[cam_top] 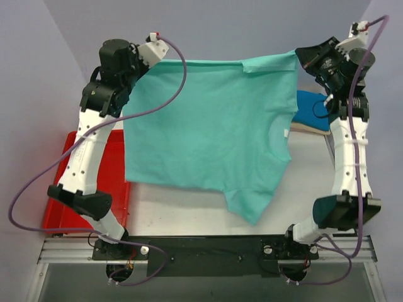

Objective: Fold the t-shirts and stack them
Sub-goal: Flatten out the tshirt

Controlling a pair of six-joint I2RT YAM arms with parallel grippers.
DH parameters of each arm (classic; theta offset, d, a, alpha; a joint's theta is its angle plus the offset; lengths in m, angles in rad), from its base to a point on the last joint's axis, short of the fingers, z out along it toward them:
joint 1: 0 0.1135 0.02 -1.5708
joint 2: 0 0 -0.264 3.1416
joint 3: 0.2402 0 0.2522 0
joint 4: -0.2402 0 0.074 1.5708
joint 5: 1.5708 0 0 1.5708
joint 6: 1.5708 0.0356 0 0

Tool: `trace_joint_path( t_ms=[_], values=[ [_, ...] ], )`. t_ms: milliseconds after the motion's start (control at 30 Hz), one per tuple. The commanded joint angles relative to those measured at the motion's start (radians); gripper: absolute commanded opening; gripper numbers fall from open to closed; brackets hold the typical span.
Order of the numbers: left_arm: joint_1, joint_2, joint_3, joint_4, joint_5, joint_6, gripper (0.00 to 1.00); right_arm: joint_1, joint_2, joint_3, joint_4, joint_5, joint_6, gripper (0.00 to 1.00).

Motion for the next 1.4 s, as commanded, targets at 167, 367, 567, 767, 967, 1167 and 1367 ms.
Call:
trace_joint_path(
  t_ms=[167, 367, 567, 767, 967, 1167, 1367],
  values=[
    [0.048, 0.214, 0.425, 0.118, -0.017, 0.049, 0.00, 0.004, 0.230, 0.453, 0.055, -0.092, 0.069, 0.00],
    [0.053, 0.148, 0.260, 0.172, 0.014, 0.105, 0.00, -0.008, 0.155, 0.338, -0.008, -0.094, 0.008, 0.00],
    [0.054, -0.120, -0.322, 0.317, 0.121, 0.123, 0.00, -0.015, -0.147, -0.193, -0.095, -0.068, -0.054, 0.00],
    [0.024, -0.335, -0.924, 0.342, 0.222, 0.123, 0.00, -0.015, -0.507, -0.768, -0.271, 0.033, -0.074, 0.00],
    [-0.015, -0.406, -1.350, 0.338, 0.281, 0.111, 0.00, -0.015, -0.690, -1.069, -0.483, 0.092, -0.129, 0.00],
    [-0.018, -0.407, -1.442, 0.261, 0.299, 0.063, 0.00, -0.015, -0.730, -1.292, -0.508, 0.035, -0.065, 0.00],
    [-0.021, -0.410, -1.429, 0.205, 0.394, 0.037, 0.00, -0.015, -0.708, -1.352, -0.381, 0.046, -0.022, 0.00]
  ],
)
